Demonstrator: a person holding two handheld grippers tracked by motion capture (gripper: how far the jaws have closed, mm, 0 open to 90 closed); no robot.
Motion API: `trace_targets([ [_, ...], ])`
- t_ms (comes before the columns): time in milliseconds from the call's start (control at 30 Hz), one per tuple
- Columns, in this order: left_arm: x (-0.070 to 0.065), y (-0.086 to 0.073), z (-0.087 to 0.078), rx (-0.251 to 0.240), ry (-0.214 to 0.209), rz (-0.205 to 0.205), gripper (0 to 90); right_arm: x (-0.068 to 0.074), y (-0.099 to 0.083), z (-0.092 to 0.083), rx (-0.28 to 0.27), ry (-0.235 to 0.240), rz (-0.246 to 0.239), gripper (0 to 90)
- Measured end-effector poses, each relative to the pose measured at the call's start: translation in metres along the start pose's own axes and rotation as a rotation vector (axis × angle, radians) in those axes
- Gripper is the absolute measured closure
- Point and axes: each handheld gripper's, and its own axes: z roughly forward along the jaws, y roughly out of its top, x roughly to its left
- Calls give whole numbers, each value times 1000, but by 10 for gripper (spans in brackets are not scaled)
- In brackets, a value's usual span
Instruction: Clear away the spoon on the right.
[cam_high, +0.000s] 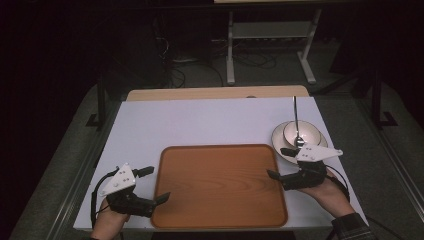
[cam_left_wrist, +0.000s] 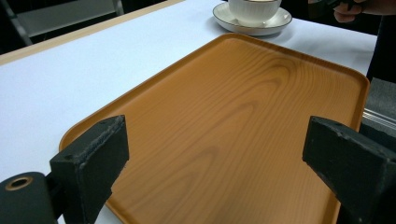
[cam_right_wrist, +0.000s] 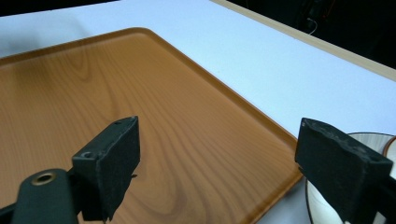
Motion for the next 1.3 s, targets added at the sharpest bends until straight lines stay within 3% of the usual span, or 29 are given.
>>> trace_targets([
  [1300,-1,0,2,6,-3,-2,65,-36,17,7,27,-66,25,138],
])
